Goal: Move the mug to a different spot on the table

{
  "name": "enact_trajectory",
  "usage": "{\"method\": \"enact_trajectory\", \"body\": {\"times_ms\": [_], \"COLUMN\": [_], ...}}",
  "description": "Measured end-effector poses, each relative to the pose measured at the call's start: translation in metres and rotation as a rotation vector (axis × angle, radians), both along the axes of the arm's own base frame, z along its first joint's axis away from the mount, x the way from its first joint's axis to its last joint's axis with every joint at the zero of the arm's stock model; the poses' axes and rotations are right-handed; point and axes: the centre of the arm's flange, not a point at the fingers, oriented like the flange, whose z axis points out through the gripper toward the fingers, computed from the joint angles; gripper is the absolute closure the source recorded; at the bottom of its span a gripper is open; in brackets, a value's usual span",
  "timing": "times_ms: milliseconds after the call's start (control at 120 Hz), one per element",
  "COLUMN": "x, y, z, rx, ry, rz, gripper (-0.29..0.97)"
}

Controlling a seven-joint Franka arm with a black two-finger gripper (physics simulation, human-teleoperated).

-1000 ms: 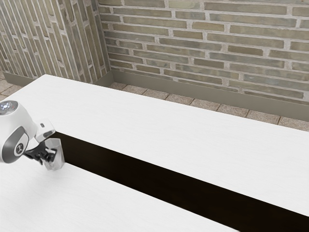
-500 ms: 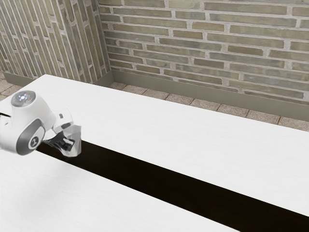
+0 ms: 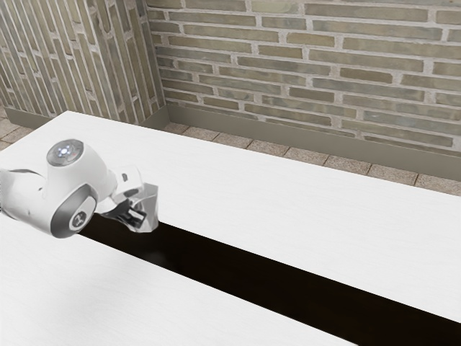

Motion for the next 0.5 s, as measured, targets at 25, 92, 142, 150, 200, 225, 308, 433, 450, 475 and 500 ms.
{"method": "enact_trajectory", "body": {"times_ms": [25,92,142,150,200,225,308,433,450,475,500], "x": [0.001,0.002,0.004,0.004,0.005,0.005,0.006,0.007,0.007,0.007,0.007], "y": [-0.004,-0.012,-0.017,-0.017,-0.021,-0.022,-0.027,-0.03,-0.03,-0.03,-0.03], "z": [-0.001,-0.003,-0.004,-0.005,-0.007,-0.009,-0.019,-0.031,-0.032,-0.033,-0.033], "rx": [-0.003,-0.014,-0.022,-0.023,-0.032,-0.037,-0.059,-0.084,-0.086,-0.087,-0.089], "ry": [-0.008,-0.03,-0.044,-0.046,-0.058,-0.06,-0.06,-0.063,-0.064,-0.065,-0.067], "rz": [-0.008,-0.028,-0.04,-0.042,-0.052,-0.056,-0.074,-0.093,-0.095,-0.097,-0.1], "gripper": [0.7,0.7,0.7,0.7,0.7,0.7,0.7,0.7,0.7,0.7,0.7]}}
